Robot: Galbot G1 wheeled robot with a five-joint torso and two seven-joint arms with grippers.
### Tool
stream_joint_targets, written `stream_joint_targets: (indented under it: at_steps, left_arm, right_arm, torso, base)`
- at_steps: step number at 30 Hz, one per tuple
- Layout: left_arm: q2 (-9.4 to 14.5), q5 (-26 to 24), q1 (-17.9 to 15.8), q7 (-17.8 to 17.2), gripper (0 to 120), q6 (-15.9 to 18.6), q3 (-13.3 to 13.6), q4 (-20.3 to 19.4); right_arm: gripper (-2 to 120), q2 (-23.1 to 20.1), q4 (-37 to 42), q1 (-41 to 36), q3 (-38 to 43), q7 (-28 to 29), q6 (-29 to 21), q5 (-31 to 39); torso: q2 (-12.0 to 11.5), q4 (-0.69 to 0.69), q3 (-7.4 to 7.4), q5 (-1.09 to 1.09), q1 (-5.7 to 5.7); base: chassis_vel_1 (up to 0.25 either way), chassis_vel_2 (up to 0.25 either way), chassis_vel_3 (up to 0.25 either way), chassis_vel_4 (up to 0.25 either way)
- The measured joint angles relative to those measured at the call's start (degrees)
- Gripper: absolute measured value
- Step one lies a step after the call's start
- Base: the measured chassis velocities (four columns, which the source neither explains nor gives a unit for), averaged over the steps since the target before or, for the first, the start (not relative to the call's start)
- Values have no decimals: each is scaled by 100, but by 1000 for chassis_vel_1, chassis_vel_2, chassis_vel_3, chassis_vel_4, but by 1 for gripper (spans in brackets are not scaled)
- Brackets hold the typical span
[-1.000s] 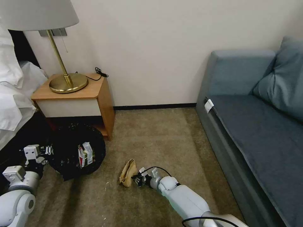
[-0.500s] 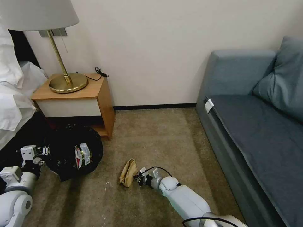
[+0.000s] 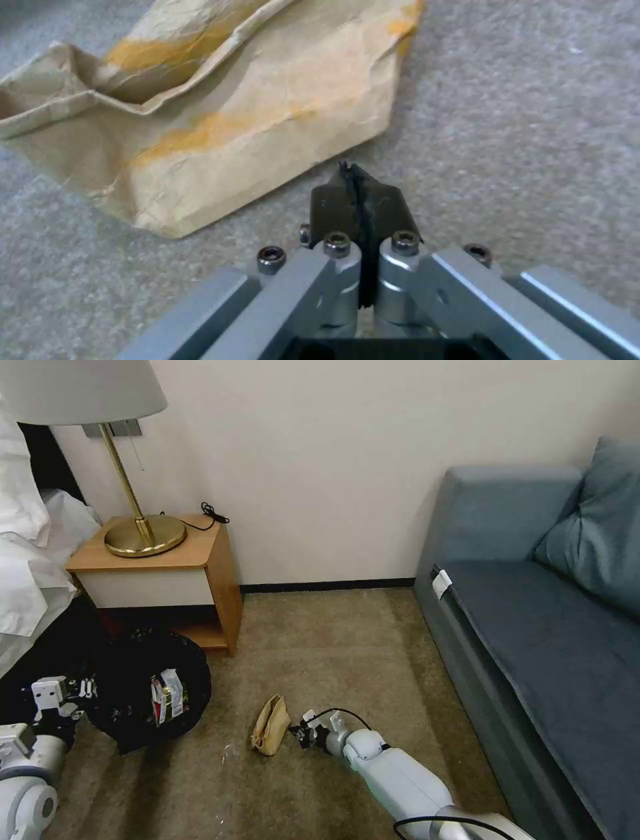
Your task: Pick up the trash bin, then pick up the garbage on the floor and place it into the trash bin.
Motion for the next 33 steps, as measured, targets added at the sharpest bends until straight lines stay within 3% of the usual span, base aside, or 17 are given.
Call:
stream_joint_targets:
  at_steps: [13, 28, 30, 33]
  left_arm:
    - [-38, 121, 213, 11, 4, -17, -155, 4]
    - [-183, 268, 362, -5, 4, -83, -445, 350]
    - [-189, 268, 362, -6, 4, -82, -466, 372]
    - [-239, 299, 356, -6, 4, -83, -474, 405]
  right_arm:
    - [0, -171, 219, 81, 56, 14, 16, -6]
    - [0, -78, 182, 571, -320, -73, 41, 53]
    - [3, -52, 140, 621, -346, -82, 50, 75]
    - [19, 32, 36, 722, -377, -102, 74, 83]
  torso:
    - [0, 0, 0, 0, 0]
    - [0, 0, 0, -1, 0]
    - [0, 0, 0, -1, 0]
    - [0, 0, 0, -1, 0]
  base:
    - [0, 0, 0, 0]
    - [0, 0, 0, 0]
    - [0, 0, 0, 0]
    - [0, 0, 0, 0]
